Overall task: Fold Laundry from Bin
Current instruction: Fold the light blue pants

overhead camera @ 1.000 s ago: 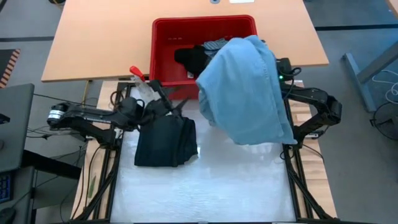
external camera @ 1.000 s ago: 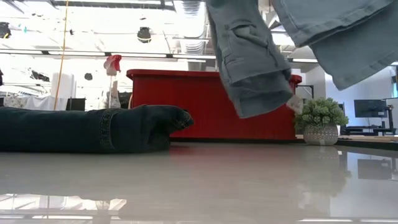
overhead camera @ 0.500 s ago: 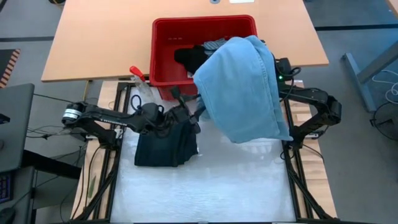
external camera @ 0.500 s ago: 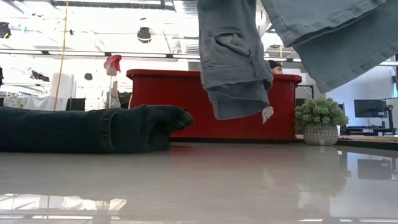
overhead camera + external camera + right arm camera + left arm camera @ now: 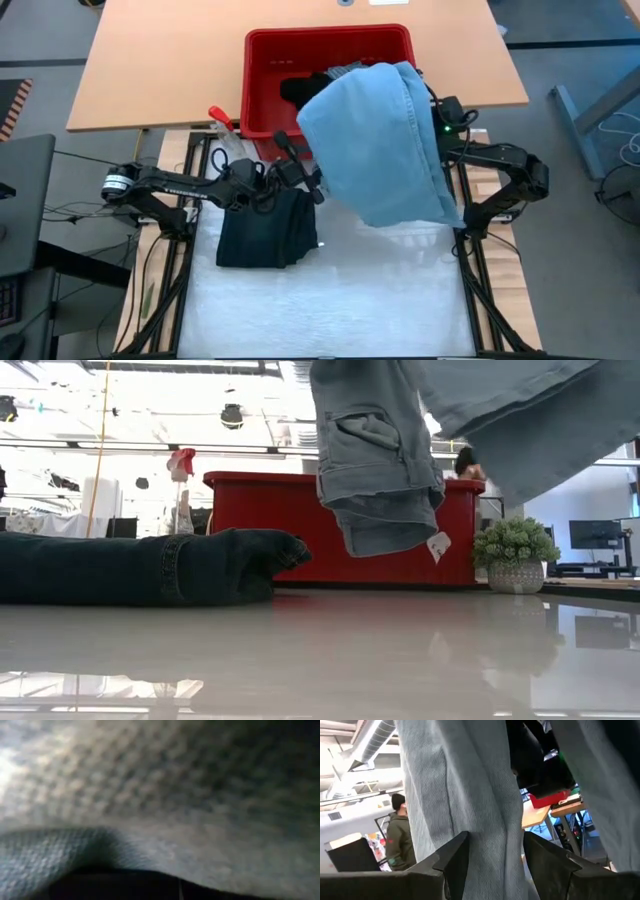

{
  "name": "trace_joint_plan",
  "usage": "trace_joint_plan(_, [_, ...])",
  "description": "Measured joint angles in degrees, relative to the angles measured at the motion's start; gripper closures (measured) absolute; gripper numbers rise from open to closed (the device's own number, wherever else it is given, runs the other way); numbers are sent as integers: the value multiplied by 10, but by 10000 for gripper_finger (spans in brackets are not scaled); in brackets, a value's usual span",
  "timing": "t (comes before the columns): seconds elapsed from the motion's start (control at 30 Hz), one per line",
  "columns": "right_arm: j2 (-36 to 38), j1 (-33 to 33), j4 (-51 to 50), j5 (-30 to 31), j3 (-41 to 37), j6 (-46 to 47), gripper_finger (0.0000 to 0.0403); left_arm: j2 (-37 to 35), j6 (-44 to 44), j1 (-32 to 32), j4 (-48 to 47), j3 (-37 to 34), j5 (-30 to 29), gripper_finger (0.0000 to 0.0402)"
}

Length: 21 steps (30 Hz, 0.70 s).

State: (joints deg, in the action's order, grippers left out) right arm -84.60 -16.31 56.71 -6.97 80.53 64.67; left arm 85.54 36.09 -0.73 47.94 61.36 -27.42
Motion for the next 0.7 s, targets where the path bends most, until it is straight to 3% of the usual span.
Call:
trace_joint_plan(0.2, [0, 10, -6, 41, 0, -28, 384, -1, -6, 0, 7, 0, -18, 226])
trace_joint_plan(0.57, [0, 54, -7, 56, 0, -35, 384, -1, -45, -33, 44, 9, -30, 227])
trace_joint_plan(0.7, [0, 56, -4, 47, 1, -32, 379, -1, -43, -35, 45, 25, -25, 256])
